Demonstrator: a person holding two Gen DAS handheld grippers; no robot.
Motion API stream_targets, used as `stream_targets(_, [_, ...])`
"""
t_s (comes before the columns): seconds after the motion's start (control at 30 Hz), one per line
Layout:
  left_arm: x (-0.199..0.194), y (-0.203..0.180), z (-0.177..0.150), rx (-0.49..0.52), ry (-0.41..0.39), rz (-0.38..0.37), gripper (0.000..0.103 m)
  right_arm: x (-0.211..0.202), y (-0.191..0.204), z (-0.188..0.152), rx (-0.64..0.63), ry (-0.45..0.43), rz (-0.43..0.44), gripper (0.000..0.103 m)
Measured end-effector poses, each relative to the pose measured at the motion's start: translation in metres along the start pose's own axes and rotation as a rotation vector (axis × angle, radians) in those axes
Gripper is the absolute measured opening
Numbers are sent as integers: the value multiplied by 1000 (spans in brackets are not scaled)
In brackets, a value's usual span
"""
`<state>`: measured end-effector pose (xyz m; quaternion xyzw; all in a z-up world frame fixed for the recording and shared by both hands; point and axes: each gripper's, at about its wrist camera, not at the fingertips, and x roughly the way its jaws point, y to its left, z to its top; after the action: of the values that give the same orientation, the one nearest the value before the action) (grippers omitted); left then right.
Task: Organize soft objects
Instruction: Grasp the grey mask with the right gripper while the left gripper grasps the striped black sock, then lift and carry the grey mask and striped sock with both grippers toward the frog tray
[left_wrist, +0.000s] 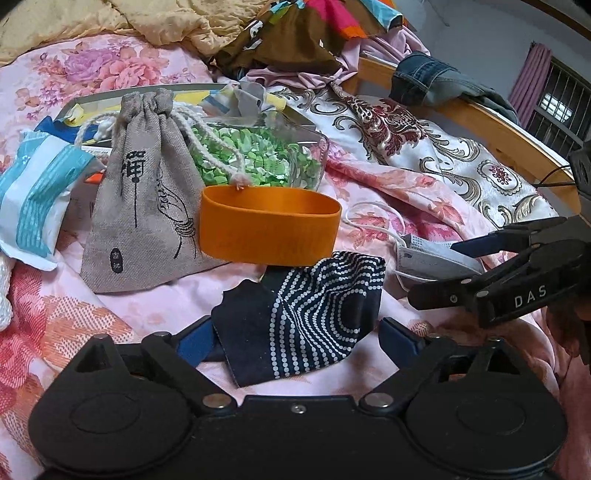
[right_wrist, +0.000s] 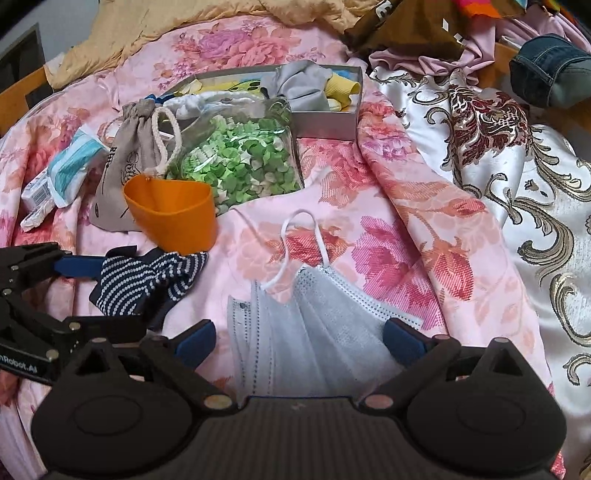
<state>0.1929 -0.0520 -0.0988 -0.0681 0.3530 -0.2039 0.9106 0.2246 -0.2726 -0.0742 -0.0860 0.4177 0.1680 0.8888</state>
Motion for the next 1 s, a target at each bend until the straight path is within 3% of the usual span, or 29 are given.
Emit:
stream_targets(0.37, [0,1,-1,-1,2,26,71,1,1,0,-9,16,-27,79])
stream_targets(0.53, [1,0,-1,1,4,33,54,0,3,-1,-21,18,-26,56])
stream_targets(0.7, [-1,-7,-2,42,7,19,34,1,7,-1,-50,21,-23,49])
stream_targets(0.87, [0,-13,-5,79,13,18,27,2,8,-2,-52,31,-2,32])
stream_targets(0.93, [0,-11,-4,70,13,22,21,2,7,-2,-43,27,-6,18])
stream_targets(1.0, [0,-10,-3,59,14,24,16,1,4,-2,-25,19,-7,17])
